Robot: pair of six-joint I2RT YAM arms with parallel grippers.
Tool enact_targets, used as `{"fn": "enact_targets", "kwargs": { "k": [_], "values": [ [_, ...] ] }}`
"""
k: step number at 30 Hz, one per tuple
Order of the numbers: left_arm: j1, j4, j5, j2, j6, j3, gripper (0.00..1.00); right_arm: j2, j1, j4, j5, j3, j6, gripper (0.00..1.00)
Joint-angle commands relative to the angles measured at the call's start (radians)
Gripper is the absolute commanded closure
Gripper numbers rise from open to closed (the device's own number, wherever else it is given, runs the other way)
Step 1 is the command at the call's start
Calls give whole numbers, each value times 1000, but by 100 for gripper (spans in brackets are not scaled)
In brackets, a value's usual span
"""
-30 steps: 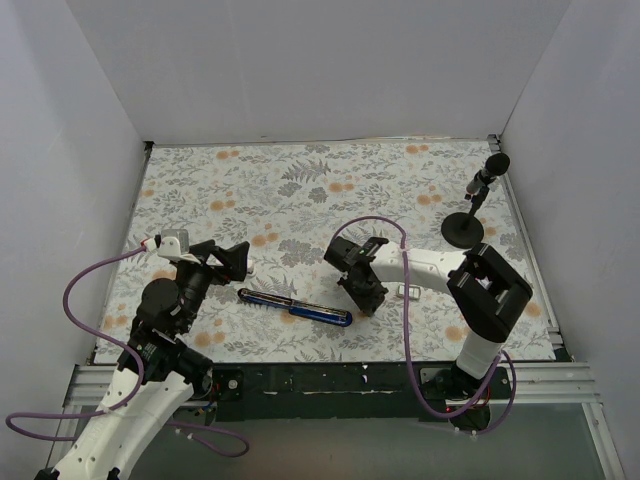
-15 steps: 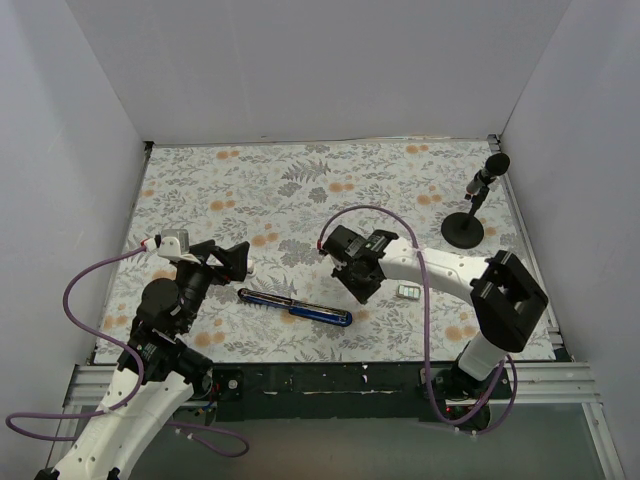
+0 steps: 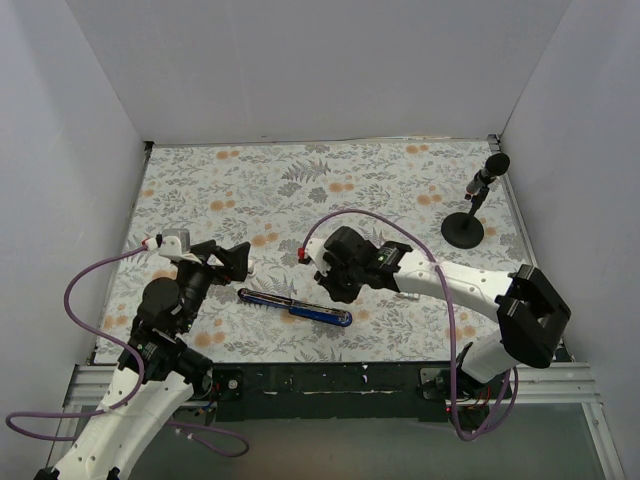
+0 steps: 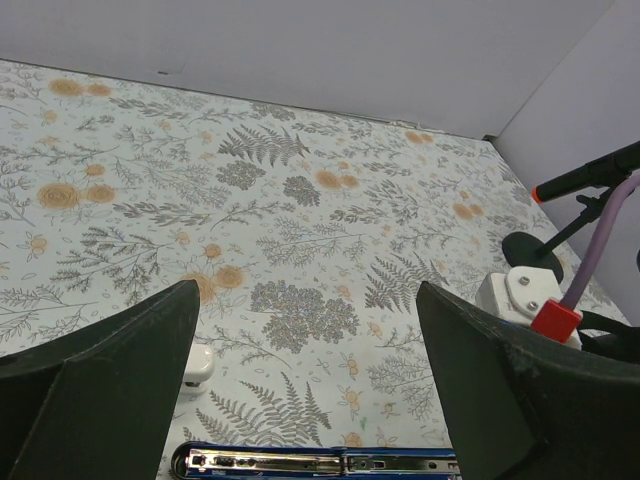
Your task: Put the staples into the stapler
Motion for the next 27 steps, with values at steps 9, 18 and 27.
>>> {"fn": "enact_targets", "kwargs": {
  "k": [9,18,27],
  "values": [
    [6,6,5,24,16,0,9,3,20,213,-200,-70,-148,80],
    [8,8,8,31,17,0,9,57,34,226,-189,-81,-165,80],
    [8,6,8,29,17,-1,9,78,36,217,-166,-84,-168,81]
  ]
}}
